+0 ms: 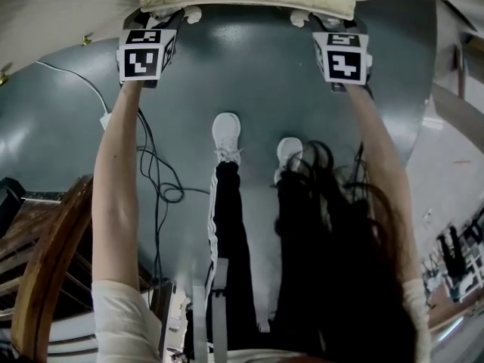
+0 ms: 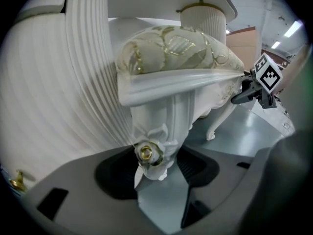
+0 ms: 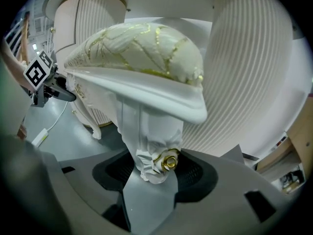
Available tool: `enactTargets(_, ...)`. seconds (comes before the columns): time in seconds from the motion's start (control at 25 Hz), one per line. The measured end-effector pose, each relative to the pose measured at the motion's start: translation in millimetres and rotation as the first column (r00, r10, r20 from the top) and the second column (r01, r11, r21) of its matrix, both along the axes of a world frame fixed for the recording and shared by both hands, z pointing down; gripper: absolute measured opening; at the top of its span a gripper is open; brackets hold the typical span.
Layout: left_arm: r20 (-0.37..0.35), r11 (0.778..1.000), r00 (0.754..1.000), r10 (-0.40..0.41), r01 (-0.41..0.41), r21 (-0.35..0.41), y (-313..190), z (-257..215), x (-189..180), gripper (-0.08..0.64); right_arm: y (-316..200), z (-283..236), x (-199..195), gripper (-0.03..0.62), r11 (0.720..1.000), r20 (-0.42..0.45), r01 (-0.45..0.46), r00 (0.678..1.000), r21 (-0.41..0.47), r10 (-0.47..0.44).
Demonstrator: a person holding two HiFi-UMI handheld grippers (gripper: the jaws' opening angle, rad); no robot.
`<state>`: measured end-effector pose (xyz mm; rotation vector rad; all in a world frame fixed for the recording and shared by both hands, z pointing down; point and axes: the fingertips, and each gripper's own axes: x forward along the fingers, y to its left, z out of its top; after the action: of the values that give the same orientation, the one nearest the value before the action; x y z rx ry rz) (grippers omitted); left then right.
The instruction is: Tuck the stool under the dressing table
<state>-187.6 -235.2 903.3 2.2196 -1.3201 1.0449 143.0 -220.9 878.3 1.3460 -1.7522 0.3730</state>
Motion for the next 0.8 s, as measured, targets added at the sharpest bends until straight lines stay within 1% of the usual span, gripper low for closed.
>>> enactTargets(0.12, -0.002, 1.0, 1.0, -0.001, 0.001, -0.007, 2, 3, 1, 0.247, -2, 2, 2, 0.25, 1.0, 0.001, -0.002, 1.0, 0.009, 0.002)
enactTargets(0.2, -0.007, 1.0, 1.0, -0.009, 0.009, -0.01, -1, 3, 5, 0.247, -13, 1, 5, 0.25, 1.0, -0.004, 0.005, 1.0, 0.026, -0.005)
enactTargets(0.28, -0.019, 1.0, 0.999, -0.027, 0.027, 0.0, -12, -1, 10, 0.246, -34, -3, 8, 0.25, 0.999, -0.014, 0.017, 1.0, 0.042, -0.016)
enactTargets(0.36, -0.027, 0.999, 0.999, -0.041, 0.042, 0.015, -27, -3, 11, 0.245, -51, -4, 8, 0.25, 0.999, -0.015, 0.024, 1.0, 0.036, -0.023)
enactTargets(0.52, -0.02, 0.998, 0.998, -0.055, 0.055, 0.019, -46, -5, 10, 0.245, -72, -2, 10, 0.25, 1.0, -0.019, 0.016, 1.0, 0.025, -0.015)
enactTargets(0.68, -0.045, 0.997, 0.997, -0.06, 0.061, 0.038, -59, -7, 15, 0.245, -91, -4, 13, 0.25, 0.998, -0.025, 0.025, 0.999, 0.057, -0.024)
enactTargets(0.8, -0.045, 0.996, 0.996, -0.072, 0.074, 0.046, -71, -10, 14, 0.245, -107, -8, 14, 0.25, 0.997, -0.034, 0.03, 0.999, 0.074, -0.028)
